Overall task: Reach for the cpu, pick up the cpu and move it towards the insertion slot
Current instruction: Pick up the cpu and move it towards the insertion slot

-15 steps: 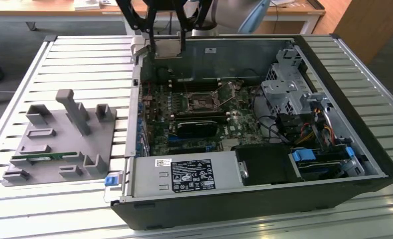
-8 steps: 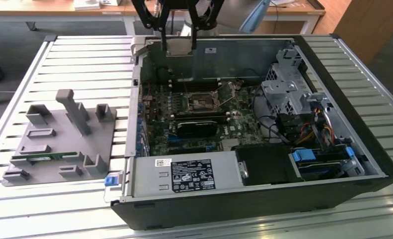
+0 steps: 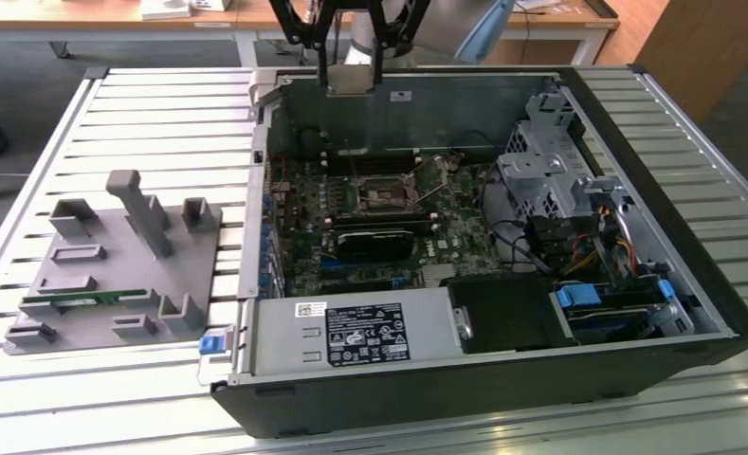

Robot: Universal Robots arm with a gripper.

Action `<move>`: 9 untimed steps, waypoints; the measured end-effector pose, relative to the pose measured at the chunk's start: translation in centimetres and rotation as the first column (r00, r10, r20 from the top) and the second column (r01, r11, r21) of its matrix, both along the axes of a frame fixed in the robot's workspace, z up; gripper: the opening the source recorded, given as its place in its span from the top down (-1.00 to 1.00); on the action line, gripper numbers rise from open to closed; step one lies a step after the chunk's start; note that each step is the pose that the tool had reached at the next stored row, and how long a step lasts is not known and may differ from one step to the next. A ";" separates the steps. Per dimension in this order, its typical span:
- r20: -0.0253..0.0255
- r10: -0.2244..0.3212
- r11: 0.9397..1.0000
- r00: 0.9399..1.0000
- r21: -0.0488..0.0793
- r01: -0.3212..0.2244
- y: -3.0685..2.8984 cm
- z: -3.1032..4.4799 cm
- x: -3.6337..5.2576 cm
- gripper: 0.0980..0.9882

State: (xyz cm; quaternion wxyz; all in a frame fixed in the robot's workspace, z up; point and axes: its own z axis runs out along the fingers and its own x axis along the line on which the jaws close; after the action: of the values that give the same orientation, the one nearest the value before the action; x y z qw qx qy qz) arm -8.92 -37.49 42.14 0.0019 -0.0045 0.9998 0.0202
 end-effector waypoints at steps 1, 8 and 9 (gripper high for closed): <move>0.000 0.000 1.000 1.000 0.000 0.000 0.18 -0.03 0.13 0.01; 0.000 0.000 1.000 1.000 0.000 0.000 1.75 -0.27 1.42 0.01; 0.000 0.000 1.000 1.000 0.000 0.000 2.02 -0.32 1.65 0.01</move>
State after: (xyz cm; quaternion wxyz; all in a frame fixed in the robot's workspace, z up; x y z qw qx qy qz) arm -7.27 -35.47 41.82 0.0019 -0.0045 0.9998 0.0202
